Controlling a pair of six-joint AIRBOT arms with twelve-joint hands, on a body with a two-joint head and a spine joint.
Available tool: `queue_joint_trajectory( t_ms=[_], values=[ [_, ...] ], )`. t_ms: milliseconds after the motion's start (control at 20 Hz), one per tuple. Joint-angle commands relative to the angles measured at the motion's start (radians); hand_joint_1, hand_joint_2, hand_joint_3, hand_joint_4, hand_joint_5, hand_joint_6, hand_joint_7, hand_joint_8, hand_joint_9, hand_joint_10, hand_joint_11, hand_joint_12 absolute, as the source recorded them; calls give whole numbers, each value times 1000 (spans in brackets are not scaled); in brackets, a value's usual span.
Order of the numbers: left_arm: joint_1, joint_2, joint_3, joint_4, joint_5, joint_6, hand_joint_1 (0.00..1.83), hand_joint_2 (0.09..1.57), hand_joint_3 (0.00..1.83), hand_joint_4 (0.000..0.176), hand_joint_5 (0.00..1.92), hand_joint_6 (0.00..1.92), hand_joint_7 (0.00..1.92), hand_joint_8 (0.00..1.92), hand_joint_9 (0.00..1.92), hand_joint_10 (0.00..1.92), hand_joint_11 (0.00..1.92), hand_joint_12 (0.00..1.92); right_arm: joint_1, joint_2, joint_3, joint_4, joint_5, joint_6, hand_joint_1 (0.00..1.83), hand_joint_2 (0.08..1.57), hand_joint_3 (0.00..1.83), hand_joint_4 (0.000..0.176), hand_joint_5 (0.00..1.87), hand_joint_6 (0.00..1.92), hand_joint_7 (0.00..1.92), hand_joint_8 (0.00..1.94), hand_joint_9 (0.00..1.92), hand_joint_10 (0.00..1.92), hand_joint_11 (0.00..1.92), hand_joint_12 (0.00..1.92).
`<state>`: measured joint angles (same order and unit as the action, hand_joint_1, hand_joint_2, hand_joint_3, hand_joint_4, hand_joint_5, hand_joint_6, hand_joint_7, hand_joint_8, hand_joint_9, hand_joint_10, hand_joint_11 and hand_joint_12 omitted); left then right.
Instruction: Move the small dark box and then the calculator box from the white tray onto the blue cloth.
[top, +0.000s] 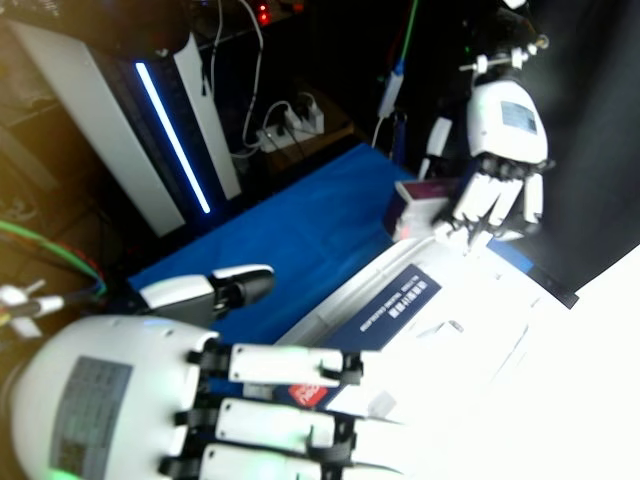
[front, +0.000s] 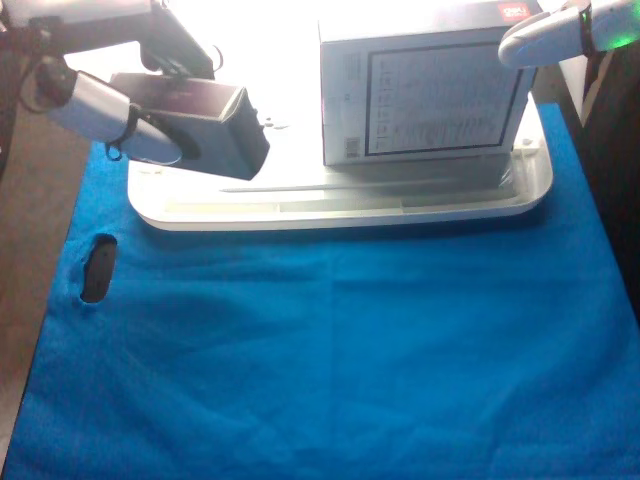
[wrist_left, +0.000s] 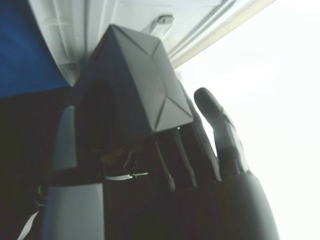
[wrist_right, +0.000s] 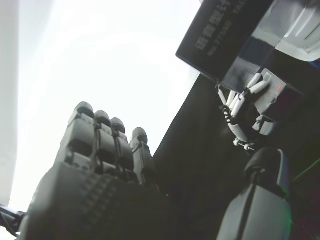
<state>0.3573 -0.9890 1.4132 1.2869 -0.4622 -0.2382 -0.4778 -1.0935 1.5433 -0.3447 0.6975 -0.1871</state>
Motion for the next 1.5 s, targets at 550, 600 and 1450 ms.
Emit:
queue_joint_trajectory(
  t_ms=[550,600,1450],
  values=[
    [175,33,-104,-243,-136,153,1184,1026,0,0,1186,625,965,1139,862,1361,619,1714,16,-6,2,42,105,4,710,639,1,134,72,12,15,6,0,0,0,0],
    [198,32,-108,-267,-144,167,1190,1025,0,0,1190,615,1018,977,903,1228,625,1620,16,-6,2,42,105,4,700,639,1,133,71,10,29,11,0,0,0,0],
    [277,-24,-124,-258,-167,203,1083,1076,1,59,1049,872,791,1087,737,1251,573,1535,14,-16,3,42,105,4,653,695,11,127,50,2,54,2,0,0,0,0]
  ],
)
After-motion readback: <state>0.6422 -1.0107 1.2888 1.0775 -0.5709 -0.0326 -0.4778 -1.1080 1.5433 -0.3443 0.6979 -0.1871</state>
